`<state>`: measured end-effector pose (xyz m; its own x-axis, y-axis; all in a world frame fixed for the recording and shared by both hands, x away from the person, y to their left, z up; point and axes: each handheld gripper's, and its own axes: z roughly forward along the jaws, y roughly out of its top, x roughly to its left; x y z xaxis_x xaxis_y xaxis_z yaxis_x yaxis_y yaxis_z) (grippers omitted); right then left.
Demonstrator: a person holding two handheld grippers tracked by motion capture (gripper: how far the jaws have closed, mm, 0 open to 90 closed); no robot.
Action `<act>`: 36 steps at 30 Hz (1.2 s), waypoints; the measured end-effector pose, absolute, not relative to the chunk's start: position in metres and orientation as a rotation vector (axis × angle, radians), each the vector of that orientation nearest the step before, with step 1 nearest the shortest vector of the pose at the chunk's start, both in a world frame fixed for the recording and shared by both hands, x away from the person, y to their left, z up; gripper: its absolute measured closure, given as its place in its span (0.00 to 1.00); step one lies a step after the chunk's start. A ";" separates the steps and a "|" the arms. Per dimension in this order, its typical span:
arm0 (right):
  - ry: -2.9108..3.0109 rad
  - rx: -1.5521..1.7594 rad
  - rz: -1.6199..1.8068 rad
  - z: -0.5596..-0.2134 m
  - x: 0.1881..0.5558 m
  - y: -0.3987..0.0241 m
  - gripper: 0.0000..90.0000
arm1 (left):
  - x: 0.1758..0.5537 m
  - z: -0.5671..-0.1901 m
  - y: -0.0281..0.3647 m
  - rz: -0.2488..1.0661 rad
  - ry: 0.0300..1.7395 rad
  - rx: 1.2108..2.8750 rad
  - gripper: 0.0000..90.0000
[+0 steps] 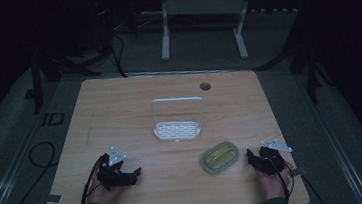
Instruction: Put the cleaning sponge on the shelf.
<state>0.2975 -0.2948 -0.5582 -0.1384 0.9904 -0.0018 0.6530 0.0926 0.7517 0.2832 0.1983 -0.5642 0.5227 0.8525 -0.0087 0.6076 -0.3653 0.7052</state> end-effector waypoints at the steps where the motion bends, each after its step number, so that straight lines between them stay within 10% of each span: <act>1: 1.852 1.609 0.837 -0.558 0.297 -0.295 0.46 | 0.283 -0.564 0.198 0.477 1.182 2.103 0.10; 8: 1.855 1.603 0.840 -0.558 0.297 -0.295 0.47 | 0.283 -0.564 0.198 0.477 1.182 2.103 0.10; 25: 1.961 1.407 0.984 -0.532 0.294 -0.283 0.98 | 0.283 -0.564 0.198 0.483 1.191 2.101 0.10; 36: 2.050 1.291 1.015 -0.518 0.308 -0.254 1.00 | 0.283 -0.564 0.197 0.482 1.193 2.100 0.10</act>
